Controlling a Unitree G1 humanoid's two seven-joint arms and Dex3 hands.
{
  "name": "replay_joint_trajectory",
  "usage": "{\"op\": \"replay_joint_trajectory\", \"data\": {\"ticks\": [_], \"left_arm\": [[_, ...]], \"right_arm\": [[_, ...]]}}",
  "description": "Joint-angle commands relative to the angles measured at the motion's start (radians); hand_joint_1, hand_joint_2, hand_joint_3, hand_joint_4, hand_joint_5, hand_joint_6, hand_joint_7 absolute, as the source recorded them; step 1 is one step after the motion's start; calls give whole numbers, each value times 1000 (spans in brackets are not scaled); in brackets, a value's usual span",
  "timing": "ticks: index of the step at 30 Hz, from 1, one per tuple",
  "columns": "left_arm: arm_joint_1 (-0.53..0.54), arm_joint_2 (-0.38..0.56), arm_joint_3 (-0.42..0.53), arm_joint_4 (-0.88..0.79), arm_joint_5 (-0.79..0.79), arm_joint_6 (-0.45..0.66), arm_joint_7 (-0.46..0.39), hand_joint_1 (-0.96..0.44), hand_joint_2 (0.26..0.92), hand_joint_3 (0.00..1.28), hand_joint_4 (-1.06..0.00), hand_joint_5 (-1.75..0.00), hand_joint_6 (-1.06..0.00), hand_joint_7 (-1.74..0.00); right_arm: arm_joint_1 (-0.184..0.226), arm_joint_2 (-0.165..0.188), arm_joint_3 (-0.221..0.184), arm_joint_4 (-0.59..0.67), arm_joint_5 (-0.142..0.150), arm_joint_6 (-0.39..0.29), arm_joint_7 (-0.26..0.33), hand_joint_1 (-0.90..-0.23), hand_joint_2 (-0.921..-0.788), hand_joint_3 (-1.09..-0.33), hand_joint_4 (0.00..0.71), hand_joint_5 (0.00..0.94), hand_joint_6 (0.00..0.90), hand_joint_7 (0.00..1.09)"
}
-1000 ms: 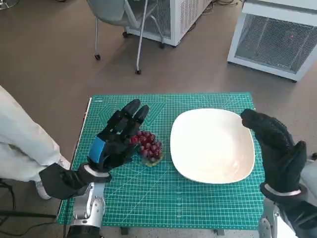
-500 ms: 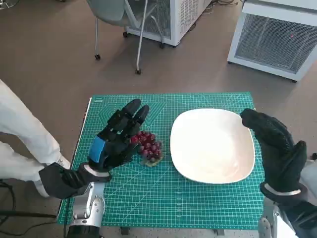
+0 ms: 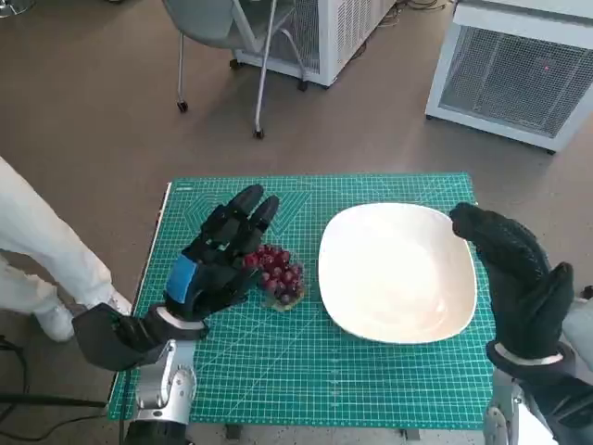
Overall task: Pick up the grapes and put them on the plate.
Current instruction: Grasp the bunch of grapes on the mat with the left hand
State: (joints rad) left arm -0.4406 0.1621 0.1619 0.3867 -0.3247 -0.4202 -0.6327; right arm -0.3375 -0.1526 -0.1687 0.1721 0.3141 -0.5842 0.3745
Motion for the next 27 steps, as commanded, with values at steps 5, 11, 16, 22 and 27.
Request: {"op": "replay_joint_trajectory", "data": {"ticks": [5,11,16,22,27], "left_arm": [[-43,283,-91,-90,589,-37,217,-434,840,28,-36,0,-122,-127],[-56,326,-159,-184,803,131,274,-265,737,5,-3,1,-100,-77],[-62,322,-191,-195,859,186,293,-194,710,1,0,1,-127,-65],[-74,321,-231,-192,860,254,268,-178,706,1,-1,0,-146,-55],[-93,318,-280,-181,866,345,218,-180,712,3,-7,-2,-173,-43]], "right_arm": [[6,-8,-7,2,5,20,1,-497,-921,-515,569,0,203,645],[0,-9,-9,9,7,23,2,-496,-921,-513,570,0,204,642],[-1,-8,-9,10,9,24,4,-497,-921,-512,570,1,207,639],[0,-5,-8,8,7,24,3,-497,-921,-512,570,1,209,635],[4,-4,-10,5,6,23,2,-496,-921,-512,570,1,210,633]]}}
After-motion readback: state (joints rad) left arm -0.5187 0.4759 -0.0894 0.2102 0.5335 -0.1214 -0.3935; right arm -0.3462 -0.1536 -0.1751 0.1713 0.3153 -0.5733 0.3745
